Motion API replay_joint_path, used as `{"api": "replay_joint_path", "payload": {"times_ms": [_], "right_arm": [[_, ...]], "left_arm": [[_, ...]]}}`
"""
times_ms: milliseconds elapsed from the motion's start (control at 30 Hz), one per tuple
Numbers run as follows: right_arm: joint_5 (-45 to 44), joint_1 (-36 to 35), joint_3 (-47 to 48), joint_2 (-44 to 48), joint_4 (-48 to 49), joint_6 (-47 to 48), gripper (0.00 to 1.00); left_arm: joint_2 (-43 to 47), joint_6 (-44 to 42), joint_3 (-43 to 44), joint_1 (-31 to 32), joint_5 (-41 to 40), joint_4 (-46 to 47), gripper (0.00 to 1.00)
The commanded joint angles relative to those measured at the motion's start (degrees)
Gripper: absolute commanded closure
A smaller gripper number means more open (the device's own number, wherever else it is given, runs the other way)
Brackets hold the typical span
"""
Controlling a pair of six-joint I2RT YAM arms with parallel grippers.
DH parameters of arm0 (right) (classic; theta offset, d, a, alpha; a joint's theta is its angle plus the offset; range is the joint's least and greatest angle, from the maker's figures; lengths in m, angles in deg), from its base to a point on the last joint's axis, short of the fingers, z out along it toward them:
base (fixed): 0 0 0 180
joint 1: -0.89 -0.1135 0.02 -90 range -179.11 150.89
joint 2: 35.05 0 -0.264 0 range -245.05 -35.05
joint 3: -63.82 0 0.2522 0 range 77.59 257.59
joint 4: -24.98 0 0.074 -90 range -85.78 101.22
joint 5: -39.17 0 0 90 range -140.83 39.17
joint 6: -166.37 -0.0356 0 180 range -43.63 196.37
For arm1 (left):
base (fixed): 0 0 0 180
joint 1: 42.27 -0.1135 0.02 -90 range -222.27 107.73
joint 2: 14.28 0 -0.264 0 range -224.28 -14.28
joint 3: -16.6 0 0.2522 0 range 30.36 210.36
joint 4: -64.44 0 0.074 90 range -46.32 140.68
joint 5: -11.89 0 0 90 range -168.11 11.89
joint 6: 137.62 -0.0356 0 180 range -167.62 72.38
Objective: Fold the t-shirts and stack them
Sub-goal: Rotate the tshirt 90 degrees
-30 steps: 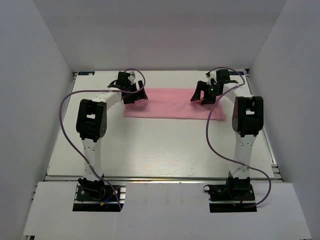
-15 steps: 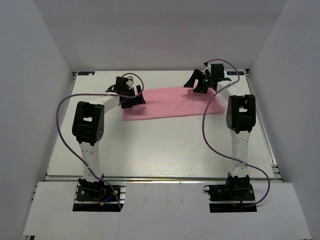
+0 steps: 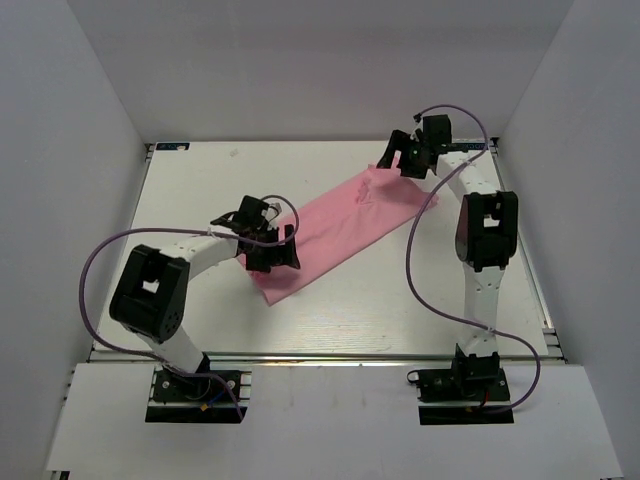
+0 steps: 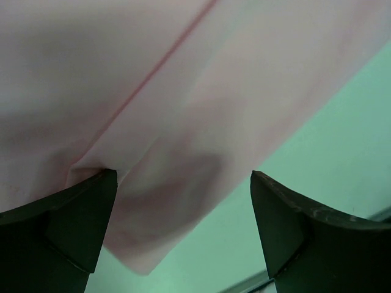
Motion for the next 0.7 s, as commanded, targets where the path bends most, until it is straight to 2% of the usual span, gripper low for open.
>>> {"api": "replay_joint_path", "payload": {"times_ms": [0,67,167,200,267,367,567,667], "right_arm": [[-1.84,-0.58,-3.43,8.76,-2.53,4.39,0.10],[-3.14,-1.63,-5.10,10.88,-4.11,5.99,0.10],[-10.69,-3.12,-10.10,13.43,-7.35,5.12,0.10],[-15.67,-3.82,-11.42,13.78,-8.23,4.68,0.10],[-18.60,-4.09,-12.75,13.79,-10.25,3.79,0.10],[-19.41,-5.06,-11.70,11.68,-13.23,3.09,0.10],[-20.20,-5.76,-6.34,5.80,-15.88,2.65,0.10],[-20.64,-5.68,-2.13,2.30,-17.46,2.03,0.10]], "left_arm": [[8.56,-0.23,-1.43,1.95,1.15,-5.27,0.00],[11.40,-1.99,1.11,3.61,-0.08,-6.06,0.00],[15.71,-4.71,1.74,4.14,-2.10,-3.44,0.00],[15.72,-5.94,2.26,4.14,-3.24,-1.34,0.00],[15.20,-7.44,3.05,4.14,-6.40,-0.01,0.00],[11.25,-10.69,5.95,4.14,-9.74,-0.52,0.00],[-1.76,-12.01,10.78,5.37,-19.06,-6.24,0.00],[-5.19,-13.15,10.18,7.39,-19.60,-7.12,0.08]]}}
